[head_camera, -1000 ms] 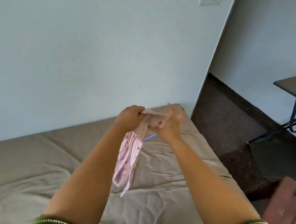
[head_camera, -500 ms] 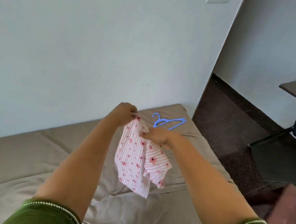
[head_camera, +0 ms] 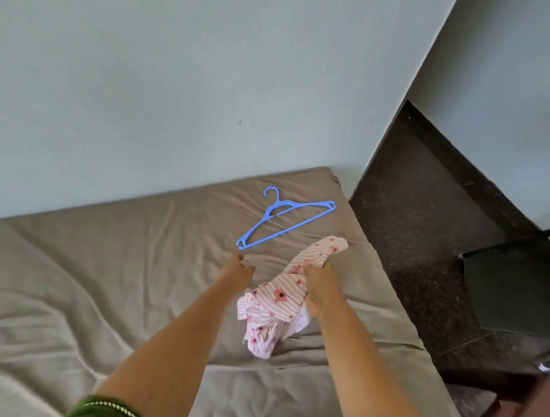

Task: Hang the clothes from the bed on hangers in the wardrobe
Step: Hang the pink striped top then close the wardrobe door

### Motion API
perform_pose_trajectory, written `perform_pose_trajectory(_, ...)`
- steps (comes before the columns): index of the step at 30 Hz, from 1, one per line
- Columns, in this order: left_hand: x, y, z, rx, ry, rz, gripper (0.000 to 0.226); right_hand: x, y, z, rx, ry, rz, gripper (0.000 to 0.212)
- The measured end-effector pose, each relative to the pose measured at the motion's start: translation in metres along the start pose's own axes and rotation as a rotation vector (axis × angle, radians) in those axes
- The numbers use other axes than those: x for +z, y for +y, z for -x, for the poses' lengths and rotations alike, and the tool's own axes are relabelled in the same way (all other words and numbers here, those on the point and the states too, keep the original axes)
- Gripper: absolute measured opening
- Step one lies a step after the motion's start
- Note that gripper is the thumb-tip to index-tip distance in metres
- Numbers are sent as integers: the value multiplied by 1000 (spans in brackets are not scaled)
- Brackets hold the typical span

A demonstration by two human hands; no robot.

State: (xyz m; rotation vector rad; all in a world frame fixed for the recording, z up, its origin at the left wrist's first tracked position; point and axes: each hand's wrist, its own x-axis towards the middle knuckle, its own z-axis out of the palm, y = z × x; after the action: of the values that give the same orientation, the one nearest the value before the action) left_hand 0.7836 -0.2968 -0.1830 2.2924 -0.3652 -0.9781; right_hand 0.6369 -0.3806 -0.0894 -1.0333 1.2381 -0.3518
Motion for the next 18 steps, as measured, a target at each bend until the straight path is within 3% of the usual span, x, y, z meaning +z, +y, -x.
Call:
perform_pose_trajectory(4,34,-15,-65,-74,16,-60,64,14,30,-57,-52,67,-139,37)
perform_pose_trajectory(9,65,-39,-197,81,187,-256,73,34,70,-148,-15,138,-376,39)
perform_pose_trajectory(13,76,-43,-256,115,125,-273,88,35,95,-179,-49,189,-432,36)
perform_pose_trajectory(16,97,-47,-275,127,97,-408,80,28,115,-192,-30,188,-484,32)
perform_pose_trajectory(18,98,-47,-266,180,-7,-317,61,24,117,-187,-20,184,-520,30)
